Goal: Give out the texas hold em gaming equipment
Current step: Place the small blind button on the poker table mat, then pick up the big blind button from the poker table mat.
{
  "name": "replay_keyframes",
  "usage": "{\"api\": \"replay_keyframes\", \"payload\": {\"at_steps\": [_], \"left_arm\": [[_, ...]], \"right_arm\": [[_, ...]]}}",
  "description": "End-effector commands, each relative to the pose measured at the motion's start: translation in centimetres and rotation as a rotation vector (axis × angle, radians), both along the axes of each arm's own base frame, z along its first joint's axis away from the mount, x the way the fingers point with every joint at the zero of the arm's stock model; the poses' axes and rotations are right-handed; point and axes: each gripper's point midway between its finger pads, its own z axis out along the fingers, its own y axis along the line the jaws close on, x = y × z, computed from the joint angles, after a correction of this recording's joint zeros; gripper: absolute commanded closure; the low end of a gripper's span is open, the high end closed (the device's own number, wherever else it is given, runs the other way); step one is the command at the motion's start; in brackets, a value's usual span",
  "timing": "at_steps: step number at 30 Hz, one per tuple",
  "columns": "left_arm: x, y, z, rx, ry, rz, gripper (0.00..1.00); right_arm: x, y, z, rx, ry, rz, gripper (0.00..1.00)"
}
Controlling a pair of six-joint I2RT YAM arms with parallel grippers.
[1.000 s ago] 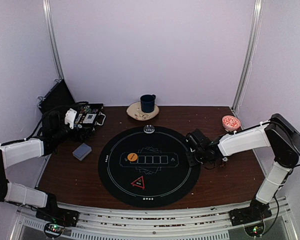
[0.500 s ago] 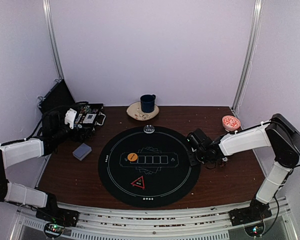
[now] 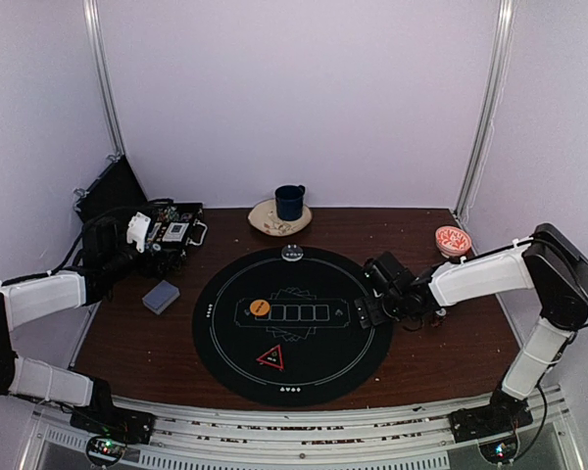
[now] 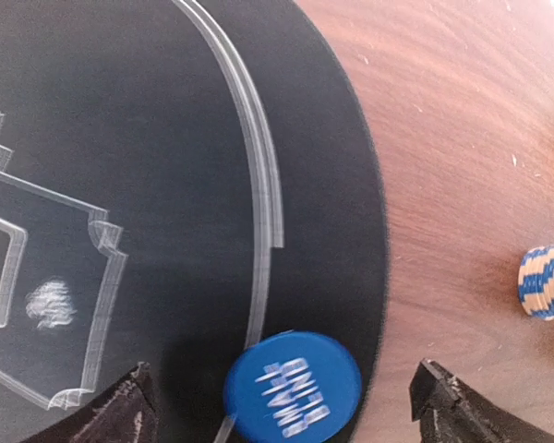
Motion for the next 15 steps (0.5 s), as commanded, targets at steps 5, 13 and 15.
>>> {"api": "replay_keyframes", "payload": {"at_steps": [5,13,15], "left_arm": [[0.3,0.4,2.6,-0.008,-0.082,0.018,0.02],[0.2,0.4,2.7,-0.009,-0.084,0.015,0.02],[0.2,0.5,2.8,-0.008,-0.085,0.019,0.02]], "right_arm": [[-1.4,9.0,8.4,0.086,-0.188,0.269,0.0],[-4.4,20.6,8.4,0.144,-0.147,0.497,0.0],[-4.0,23.0,7.7,0.154,-0.126,0.495,0.0]]}}
